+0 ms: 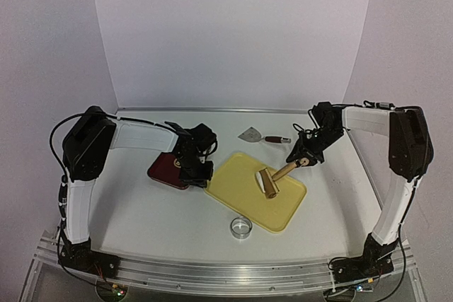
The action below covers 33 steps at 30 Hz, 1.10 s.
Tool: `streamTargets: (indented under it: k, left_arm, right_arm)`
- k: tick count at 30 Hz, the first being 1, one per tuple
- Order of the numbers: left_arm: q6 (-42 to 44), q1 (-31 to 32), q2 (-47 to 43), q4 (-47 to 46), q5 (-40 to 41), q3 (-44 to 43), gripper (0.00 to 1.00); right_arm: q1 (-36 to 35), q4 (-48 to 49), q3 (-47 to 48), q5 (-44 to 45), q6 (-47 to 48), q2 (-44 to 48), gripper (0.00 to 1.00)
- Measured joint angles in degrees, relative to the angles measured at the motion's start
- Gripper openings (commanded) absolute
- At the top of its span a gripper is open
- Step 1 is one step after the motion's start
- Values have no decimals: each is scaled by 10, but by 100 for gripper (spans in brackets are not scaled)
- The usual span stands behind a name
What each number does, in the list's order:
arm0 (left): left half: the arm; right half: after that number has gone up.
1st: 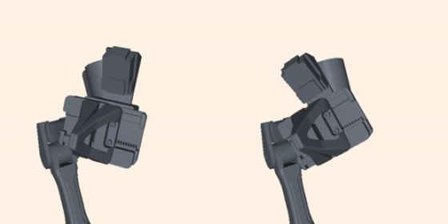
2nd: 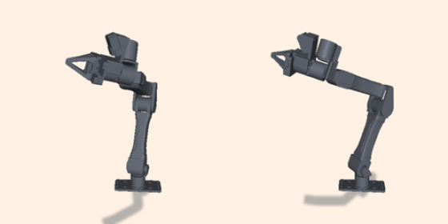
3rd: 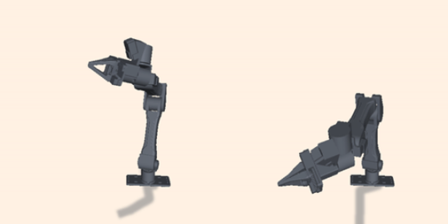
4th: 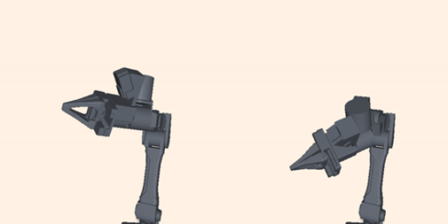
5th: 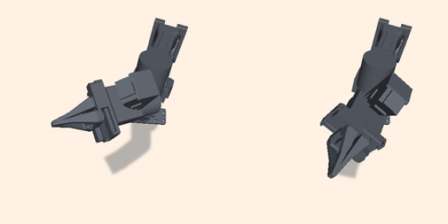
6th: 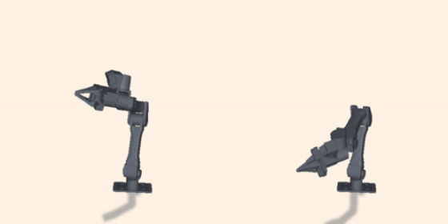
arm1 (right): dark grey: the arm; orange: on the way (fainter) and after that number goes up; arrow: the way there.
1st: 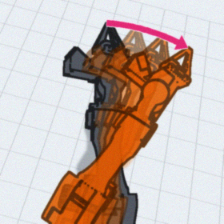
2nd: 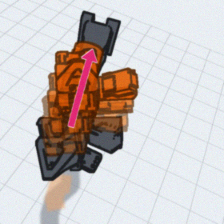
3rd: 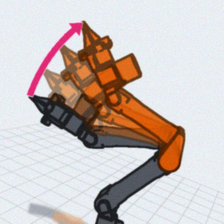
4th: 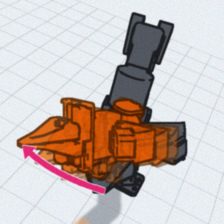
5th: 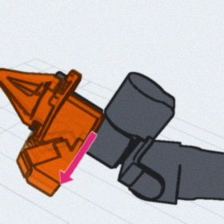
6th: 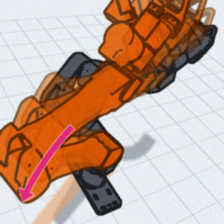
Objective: Roll out the dumpling wrappers from the dough
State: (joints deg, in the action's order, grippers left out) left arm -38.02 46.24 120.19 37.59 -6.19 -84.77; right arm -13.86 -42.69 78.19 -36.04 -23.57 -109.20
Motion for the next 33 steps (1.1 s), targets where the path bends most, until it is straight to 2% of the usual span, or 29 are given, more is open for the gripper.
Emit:
streamTargets:
  k: [5, 9, 11, 26, 33]
  left_arm:
    - [0, 0, 4, 4, 2, -7, 0]
    - [5, 1, 10, 9, 2, -17, 0]
    - [5, 1, 11, 10, 3, -19, 0]
    - [15, 1, 30, 32, 4, -52, 0]
    - [38, -1, 30, 17, -4, -52, 0]
  right_arm:
    - [12, 9, 0, 15, 0, -6, 0]
    - [25, 11, -4, 93, 3, -21, 0]
    - [32, 1, -14, 103, 3, -32, 0]
    - [49, -18, -7, 100, 23, -33, 0]
    - [56, -25, -2, 50, 66, 8, 0]
